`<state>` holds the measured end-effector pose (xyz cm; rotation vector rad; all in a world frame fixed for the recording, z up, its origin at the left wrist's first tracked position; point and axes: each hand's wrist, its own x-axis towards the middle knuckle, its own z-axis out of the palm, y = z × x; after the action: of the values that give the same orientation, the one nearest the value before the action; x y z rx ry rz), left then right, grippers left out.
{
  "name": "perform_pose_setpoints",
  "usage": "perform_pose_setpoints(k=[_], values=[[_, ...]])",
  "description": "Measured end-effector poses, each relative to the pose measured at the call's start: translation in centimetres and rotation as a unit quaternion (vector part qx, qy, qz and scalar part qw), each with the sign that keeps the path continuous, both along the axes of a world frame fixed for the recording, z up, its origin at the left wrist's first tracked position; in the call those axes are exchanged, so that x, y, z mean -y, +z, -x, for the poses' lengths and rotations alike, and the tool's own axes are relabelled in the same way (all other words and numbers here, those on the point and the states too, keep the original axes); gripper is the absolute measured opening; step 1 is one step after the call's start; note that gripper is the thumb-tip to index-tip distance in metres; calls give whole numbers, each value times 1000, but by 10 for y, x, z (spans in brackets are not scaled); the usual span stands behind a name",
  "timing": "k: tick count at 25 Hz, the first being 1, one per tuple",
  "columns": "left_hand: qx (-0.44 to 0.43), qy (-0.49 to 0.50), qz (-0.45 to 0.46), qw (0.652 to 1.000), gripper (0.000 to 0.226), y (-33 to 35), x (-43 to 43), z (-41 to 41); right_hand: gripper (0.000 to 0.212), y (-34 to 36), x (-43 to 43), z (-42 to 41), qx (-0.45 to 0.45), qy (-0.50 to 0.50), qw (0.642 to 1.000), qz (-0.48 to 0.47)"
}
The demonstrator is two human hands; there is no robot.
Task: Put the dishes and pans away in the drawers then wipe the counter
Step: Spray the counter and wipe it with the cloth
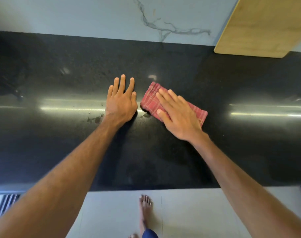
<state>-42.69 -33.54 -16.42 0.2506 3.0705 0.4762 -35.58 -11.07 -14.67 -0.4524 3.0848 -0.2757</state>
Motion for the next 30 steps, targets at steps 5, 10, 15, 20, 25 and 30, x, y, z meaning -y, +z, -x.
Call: perform_pose_setpoints(k=[5,10,15,20,25,30], values=[[9,-7,7,1000,57,2,-7,-53,62,0,3,-111,11,15,1000,-5],[14,-46,34,998,58,5,-31,-129,60,-4,-17,-184,5,-2,1000,5],[10,-60,48,997,59,8,-45,-144,60,-4,-37,-177,-8,-24,1000,15],[-2,-65,18,998,59,4,-51,-127,63,-6,-64,-120,-10,-47,999,17],[4,-68,6,998,60,5,-82,-65,66,-2,-88,-31,-1,-60,998,20],[-6,-58,5,998,61,2,-111,-8,68,-6,-105,69,-2,-67,997,28]])
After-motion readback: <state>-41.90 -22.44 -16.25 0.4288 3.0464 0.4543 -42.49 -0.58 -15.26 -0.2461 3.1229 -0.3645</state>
